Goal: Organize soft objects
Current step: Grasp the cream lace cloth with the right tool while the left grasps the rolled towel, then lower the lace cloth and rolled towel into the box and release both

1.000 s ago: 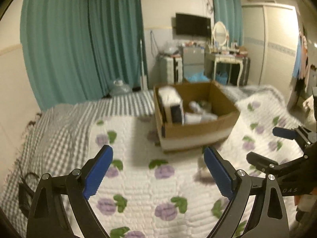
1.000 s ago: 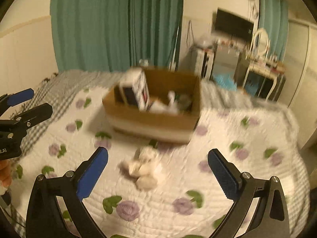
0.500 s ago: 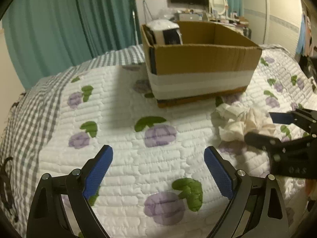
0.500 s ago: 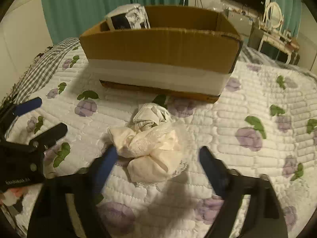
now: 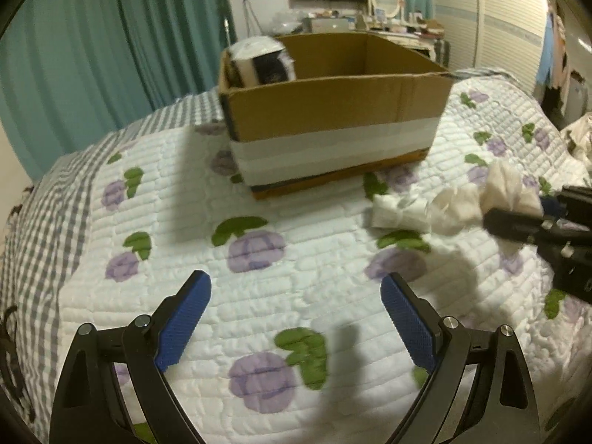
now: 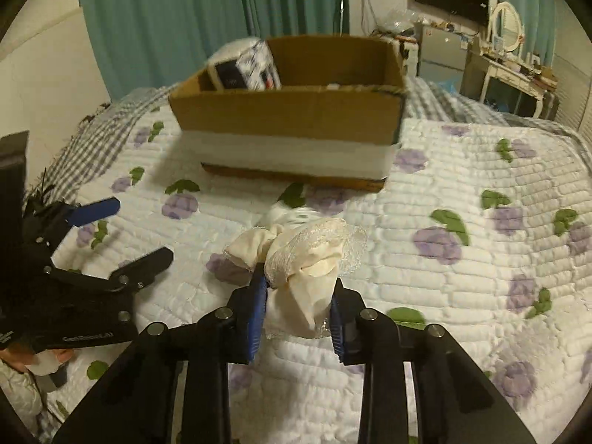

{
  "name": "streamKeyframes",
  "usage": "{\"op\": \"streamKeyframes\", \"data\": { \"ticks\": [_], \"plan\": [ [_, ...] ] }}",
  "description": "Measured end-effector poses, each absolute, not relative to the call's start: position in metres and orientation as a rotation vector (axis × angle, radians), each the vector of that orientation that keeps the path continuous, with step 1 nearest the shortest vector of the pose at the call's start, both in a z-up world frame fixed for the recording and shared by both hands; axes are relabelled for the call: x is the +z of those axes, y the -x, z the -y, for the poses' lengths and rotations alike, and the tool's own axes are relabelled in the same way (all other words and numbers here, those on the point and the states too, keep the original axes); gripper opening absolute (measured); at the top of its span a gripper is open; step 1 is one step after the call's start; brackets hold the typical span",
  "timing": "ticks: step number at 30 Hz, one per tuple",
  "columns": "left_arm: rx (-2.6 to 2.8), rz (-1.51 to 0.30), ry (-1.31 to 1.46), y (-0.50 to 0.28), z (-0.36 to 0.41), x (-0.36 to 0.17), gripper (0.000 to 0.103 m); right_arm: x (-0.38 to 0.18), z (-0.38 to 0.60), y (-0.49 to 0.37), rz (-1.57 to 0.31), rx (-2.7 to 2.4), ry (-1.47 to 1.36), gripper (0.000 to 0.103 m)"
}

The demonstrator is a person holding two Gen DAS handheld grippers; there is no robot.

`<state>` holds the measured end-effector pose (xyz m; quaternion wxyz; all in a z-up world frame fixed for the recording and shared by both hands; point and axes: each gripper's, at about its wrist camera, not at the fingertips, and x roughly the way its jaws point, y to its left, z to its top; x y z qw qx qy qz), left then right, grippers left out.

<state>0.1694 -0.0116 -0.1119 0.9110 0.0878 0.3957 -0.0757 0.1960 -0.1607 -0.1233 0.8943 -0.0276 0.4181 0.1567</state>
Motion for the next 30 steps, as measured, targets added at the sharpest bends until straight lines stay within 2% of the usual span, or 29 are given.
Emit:
{"op": "streamKeyframes", "data": {
  "ticks": [8,16,17,19,20,22,30],
  "plan": [
    [-0.267,-0.848,-0.147,-0.189,0.053,-0.109,0.094,-0.088,0.207,-0.201,-0.768,0.234,-0.009,0.029],
    [-0.297,-0.891,-0.185,-0.226,0.093,-0.135,0.092,-0.112,0.234,-0.237,-0.806,0.183,0.015,0.029],
    [-0.303,-0.896,-0.188,-0.230,0.096,-0.138,0.090,-0.116,0.236,-0.238,-0.811,0.182,0.017,0.029],
    [-0.321,-0.919,-0.191,-0.238,0.101,-0.146,0.073,-0.122,0.239,-0.242,-0.824,0.189,0.011,0.029],
    [-0.329,-0.935,-0.190,-0.242,0.103,-0.149,0.070,-0.124,0.240,-0.243,-0.826,0.191,0.007,0.029],
    [-0.361,-0.951,-0.188,-0.245,0.105,-0.153,0.059,-0.126,0.241,-0.244,-0.826,0.193,0.005,0.029],
    [-0.359,-0.909,-0.187,-0.229,0.097,-0.137,0.057,-0.126,0.237,-0.240,-0.820,0.182,0.030,0.029]
  ]
}}
